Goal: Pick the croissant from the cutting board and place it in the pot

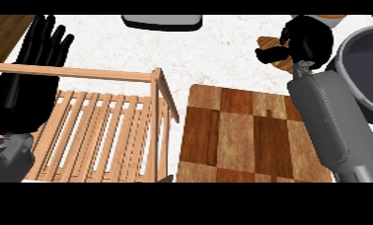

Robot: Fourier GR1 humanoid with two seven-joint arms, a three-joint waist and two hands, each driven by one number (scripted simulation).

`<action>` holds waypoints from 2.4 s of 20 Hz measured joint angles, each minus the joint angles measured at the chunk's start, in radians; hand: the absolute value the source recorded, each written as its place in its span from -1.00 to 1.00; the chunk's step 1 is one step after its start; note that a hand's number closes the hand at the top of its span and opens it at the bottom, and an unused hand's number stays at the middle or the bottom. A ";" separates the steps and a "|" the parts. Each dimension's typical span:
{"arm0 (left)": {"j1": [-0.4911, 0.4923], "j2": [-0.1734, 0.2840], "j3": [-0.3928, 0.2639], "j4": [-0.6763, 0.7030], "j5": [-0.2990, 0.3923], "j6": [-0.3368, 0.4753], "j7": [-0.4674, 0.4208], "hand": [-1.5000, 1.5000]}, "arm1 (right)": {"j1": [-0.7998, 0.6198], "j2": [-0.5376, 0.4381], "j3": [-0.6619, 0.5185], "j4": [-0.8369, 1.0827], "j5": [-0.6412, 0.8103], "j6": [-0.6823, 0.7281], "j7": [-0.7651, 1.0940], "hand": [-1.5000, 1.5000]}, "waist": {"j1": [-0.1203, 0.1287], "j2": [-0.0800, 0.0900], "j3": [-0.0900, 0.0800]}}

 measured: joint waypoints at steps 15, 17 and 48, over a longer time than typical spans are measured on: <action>0.002 0.020 -0.031 0.033 -0.006 0.019 -0.006 0.00 | -0.385 -0.057 -0.095 0.312 0.508 -0.122 0.467 1.00 | -0.017 -0.022 0.008; 0.016 0.027 -0.029 0.036 -0.001 0.018 -0.013 0.00 | -0.393 -0.060 -0.120 0.337 0.528 -0.121 0.475 1.00 | -0.031 -0.029 0.010; 0.046 0.054 -0.030 0.078 0.055 0.022 -0.080 0.00 | 0.015 -0.212 -0.502 0.317 0.230 -0.333 0.203 -1.00 | -0.082 -0.053 0.019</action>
